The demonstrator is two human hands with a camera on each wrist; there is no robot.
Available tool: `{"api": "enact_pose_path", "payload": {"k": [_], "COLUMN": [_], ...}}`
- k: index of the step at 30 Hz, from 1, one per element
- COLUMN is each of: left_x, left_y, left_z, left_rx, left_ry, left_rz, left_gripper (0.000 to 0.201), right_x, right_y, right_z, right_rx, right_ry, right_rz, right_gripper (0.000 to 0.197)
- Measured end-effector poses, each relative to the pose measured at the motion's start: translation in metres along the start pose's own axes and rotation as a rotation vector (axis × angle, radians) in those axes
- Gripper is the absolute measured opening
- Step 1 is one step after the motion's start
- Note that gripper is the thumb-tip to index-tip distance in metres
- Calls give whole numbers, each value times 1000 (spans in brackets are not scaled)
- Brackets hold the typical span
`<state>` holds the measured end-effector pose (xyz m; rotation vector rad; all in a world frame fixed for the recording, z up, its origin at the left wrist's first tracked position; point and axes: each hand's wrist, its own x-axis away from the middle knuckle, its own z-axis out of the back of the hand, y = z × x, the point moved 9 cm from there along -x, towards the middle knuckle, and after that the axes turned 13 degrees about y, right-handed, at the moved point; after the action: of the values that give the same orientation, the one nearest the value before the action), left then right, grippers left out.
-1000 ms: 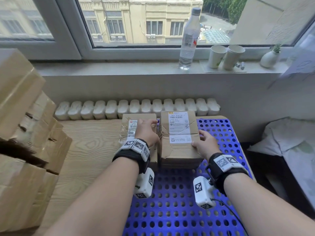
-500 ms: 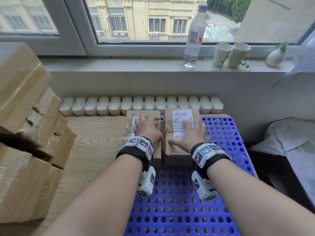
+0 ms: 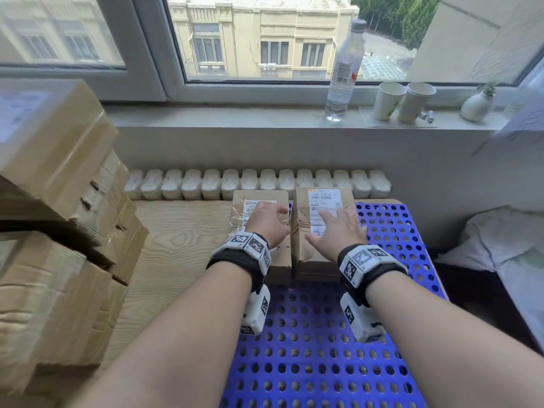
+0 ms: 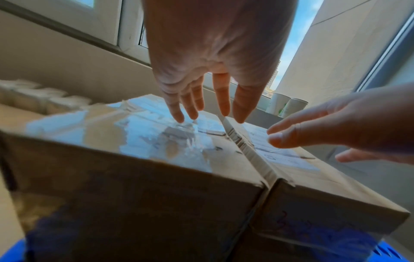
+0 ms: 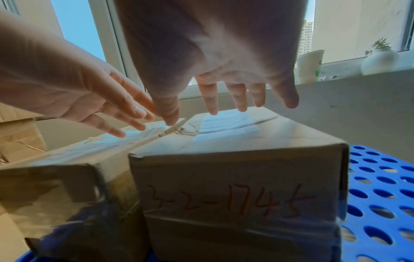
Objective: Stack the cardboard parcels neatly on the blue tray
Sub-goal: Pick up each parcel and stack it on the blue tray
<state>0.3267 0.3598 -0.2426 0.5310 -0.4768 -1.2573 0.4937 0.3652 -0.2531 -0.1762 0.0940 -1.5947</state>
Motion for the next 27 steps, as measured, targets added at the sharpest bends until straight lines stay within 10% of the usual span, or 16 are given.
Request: {"api": "enact_pose_path", "payload": {"k": [27], "left_x": [118], "left_y": [1], "left_z": [66], "left_rx": [-173], "left_ry": [-18], "left_rz": [-214], "left_gripper": [39], "right_x": [150], "right_y": [-37], "right_z": [79], "right_rx": [-107], "right_ry": [131], "right_rz": [-21], "right_gripper": [34]}}
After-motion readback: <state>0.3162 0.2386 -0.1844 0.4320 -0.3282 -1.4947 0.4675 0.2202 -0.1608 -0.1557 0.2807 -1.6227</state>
